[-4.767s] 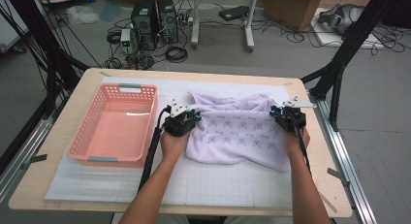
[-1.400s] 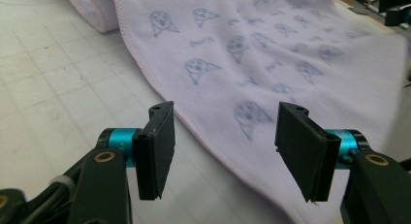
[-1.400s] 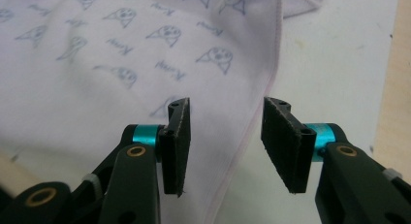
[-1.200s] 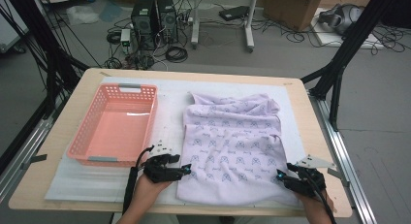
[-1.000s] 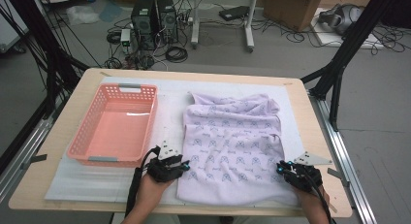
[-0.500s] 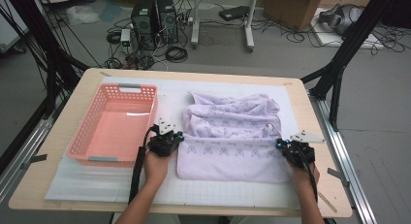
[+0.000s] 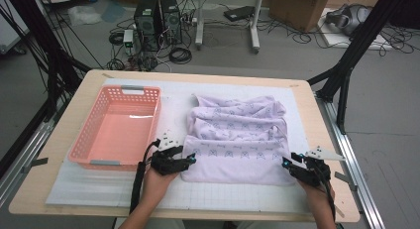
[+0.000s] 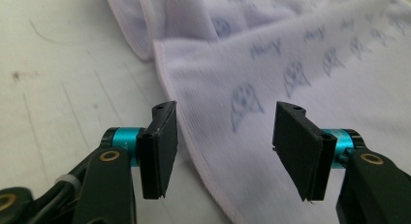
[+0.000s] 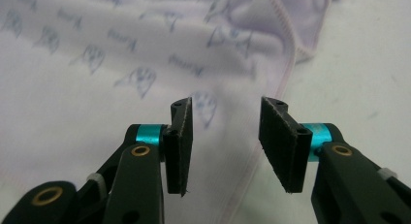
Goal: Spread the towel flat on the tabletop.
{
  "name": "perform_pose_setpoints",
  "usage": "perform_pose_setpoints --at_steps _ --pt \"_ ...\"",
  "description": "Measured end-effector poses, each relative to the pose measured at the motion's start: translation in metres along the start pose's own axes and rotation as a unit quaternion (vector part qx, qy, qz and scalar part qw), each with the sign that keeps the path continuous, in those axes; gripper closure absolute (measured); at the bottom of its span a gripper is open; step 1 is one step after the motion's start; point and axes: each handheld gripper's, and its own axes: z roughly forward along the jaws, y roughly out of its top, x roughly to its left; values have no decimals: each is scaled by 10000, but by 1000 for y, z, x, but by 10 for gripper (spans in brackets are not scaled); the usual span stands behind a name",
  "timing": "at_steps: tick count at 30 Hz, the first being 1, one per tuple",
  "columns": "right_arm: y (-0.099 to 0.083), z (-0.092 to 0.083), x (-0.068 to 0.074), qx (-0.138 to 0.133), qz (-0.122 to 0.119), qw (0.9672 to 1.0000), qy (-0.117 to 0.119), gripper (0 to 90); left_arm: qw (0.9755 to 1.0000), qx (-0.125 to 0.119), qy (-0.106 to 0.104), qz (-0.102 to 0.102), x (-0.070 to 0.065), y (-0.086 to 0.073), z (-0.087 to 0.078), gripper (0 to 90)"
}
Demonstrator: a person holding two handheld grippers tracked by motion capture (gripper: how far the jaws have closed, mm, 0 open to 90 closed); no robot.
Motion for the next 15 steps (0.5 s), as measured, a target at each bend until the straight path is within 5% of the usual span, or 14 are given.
perform_pose_setpoints --at_steps 6,12,15 --pt "-16 -15 9 306 -309 9990 124 554 9994 270 -221 32 -7 -11 -16 418" --pt "-23 -18 10 379 -200 9989 185 571 9989 325 -276 182 -14 -17 -16 424" --pt "-23 -18 8 402 -194 9987 236 635 9989 344 -93 307 -18 -18 -18 550"
